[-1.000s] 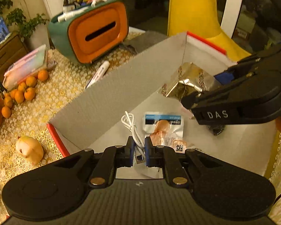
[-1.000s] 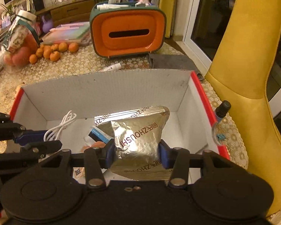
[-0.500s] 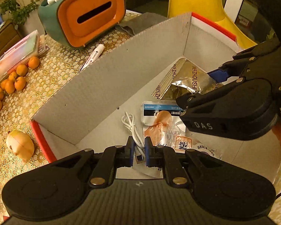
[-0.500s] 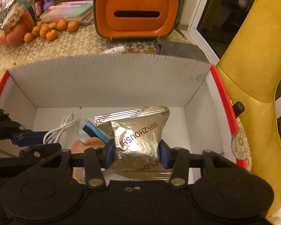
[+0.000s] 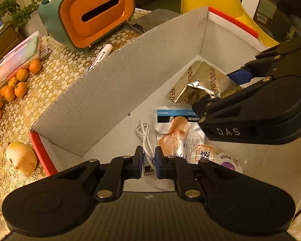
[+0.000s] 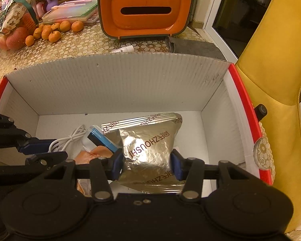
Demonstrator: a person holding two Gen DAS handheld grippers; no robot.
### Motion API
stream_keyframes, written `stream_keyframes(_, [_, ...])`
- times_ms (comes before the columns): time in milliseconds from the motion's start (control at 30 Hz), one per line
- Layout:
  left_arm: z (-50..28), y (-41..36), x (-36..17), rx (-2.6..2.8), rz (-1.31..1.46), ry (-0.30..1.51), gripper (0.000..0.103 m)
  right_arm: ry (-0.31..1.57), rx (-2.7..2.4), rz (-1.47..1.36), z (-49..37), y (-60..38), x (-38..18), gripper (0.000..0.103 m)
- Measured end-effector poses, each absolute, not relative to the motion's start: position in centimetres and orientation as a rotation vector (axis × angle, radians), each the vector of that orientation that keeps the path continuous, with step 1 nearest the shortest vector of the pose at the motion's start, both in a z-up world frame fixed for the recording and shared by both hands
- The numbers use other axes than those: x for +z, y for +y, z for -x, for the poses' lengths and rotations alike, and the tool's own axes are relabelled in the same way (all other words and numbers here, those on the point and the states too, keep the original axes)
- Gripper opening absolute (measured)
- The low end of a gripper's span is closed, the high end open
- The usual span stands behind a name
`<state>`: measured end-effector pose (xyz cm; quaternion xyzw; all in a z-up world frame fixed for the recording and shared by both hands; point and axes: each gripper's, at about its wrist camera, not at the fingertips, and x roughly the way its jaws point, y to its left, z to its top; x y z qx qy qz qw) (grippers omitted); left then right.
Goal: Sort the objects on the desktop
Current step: 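Open the right tool to drop the foil packet while the left tool releases the cable, then withdraw both tools from the box back over the table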
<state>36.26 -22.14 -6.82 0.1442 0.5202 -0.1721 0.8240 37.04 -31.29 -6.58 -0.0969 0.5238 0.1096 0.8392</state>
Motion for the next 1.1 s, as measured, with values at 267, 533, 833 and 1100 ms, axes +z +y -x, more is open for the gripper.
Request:
stream_keyframes(267, [-35.6,-21.8,-6.3,-0.381,-0.267,1.087,0.012,1.067,0.232,0.164,-36.5,-32.1,-5.8,0.069])
stream_keyframes(533, [-34.2,-21.5,-4.8,-0.403,-0.231,1.047,0.014,1.039,0.236,0.114,-35.5,-33.0,-4.3,0.074])
stream_keyframes(833, [-32.1,-21.0,-2.9,-0.408,-0.211,1.006,0.028,1.004,0.240,0.103,-33.4,-33.9,-2.1,0.078])
stream_keyframes(1100, [-29.9,-20.3,-1.3,-0.420,-0.197,0.959,0.072,0.972,0.260,0.098,-31.2,-34.4,-0.5,0.083])
